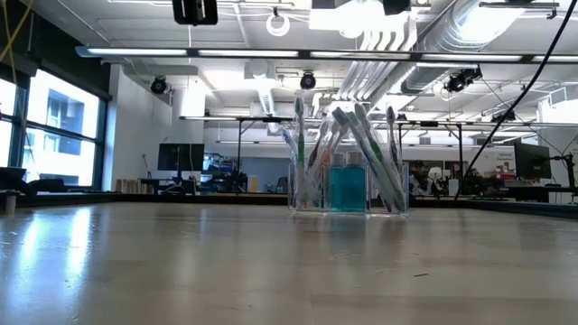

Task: Pick & Place toothbrushing station
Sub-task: Put the orange toothbrush into the transparent organizer

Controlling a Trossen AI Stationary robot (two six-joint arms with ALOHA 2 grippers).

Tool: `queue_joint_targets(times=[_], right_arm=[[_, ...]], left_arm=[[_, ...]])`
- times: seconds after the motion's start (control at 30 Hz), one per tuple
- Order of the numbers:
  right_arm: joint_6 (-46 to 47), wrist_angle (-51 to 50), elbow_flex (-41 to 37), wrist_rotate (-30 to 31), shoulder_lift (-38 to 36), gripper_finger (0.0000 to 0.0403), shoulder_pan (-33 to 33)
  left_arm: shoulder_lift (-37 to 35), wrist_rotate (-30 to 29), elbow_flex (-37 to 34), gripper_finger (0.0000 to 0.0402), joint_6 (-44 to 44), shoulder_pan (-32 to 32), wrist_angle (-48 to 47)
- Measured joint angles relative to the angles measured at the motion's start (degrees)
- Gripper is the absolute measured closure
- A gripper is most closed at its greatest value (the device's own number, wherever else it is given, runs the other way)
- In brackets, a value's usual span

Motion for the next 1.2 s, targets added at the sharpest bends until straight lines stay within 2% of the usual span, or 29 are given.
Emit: queue_joint_targets(times=[0.5, 1.0, 1.1, 1.2], right_arm=[[-1.39, -1.35, -0.02, 1.53, 0.02, 0.0395, -5.21], [0.55, -2.78, -0.11, 3.21, 0.04, 0.0395, -5.4], [0.57, -2.99, -0.11, 3.36, 0.04, 0.0395, -5.4], [0.52, -3.17, -0.11, 3.54, 0.04, 0.0395, -5.41]], left_arm=[[3.96, 0.46, 0.03, 0.0192, 0.04, 0.0, 1.84], [5.35, 0.4, 0.05, 0.0192, 8.12, 0.0, 2.45], [5.35, 0.15, 0.05, 0.0204, 9.47, 0.0, 2.49], [5.37, 0.11, 0.05, 0.0236, 9.62, 0.0, 2.17]])
